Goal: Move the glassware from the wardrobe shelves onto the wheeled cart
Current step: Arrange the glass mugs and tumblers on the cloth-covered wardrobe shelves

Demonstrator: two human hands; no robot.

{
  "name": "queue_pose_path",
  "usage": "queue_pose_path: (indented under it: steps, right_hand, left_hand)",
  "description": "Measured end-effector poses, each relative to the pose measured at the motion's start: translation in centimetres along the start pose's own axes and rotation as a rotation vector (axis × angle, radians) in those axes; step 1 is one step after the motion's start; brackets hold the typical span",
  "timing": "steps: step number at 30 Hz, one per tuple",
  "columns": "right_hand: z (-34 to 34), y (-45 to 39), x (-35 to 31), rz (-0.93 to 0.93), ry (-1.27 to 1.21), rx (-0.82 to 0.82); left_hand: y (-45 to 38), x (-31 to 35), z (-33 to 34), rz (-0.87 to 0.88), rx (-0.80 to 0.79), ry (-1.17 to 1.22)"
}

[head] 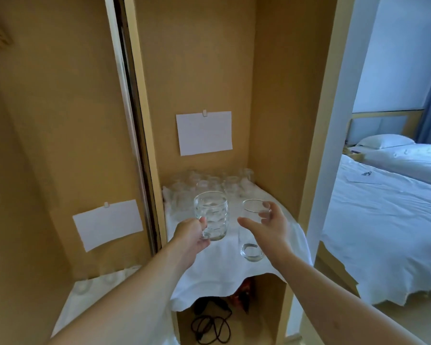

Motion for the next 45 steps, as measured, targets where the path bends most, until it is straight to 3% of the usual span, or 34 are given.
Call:
queue_pose_path:
  steps: [19,35,45]
  right_hand:
    - [4.4,-16.2,6.9,0.101,0.188,0.053]
    - [6.6,-29.6,12.0,-0.002,0.191,-0.221]
    - [8.8,-31.6,20.2,0.081,0.129,-0.458]
  left_hand:
    - [-18.1,-1.8,6.7,-0.113,-0.003,-0.018]
    - [-25.0,-5.0,12.8,-0.123,0.160,0.102]
    - [-26.1,-5.5,14.0,-0.127,0.140,-0.112]
Point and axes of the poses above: each hand's wrist, its own y-axis away from the middle knuckle, its own z-axis out of the palm, x = y × z, the point moved 6 cm from there along -y, towards the middle knuckle, and after that the axes turned 1 degree about z, right-handed, at the moved point
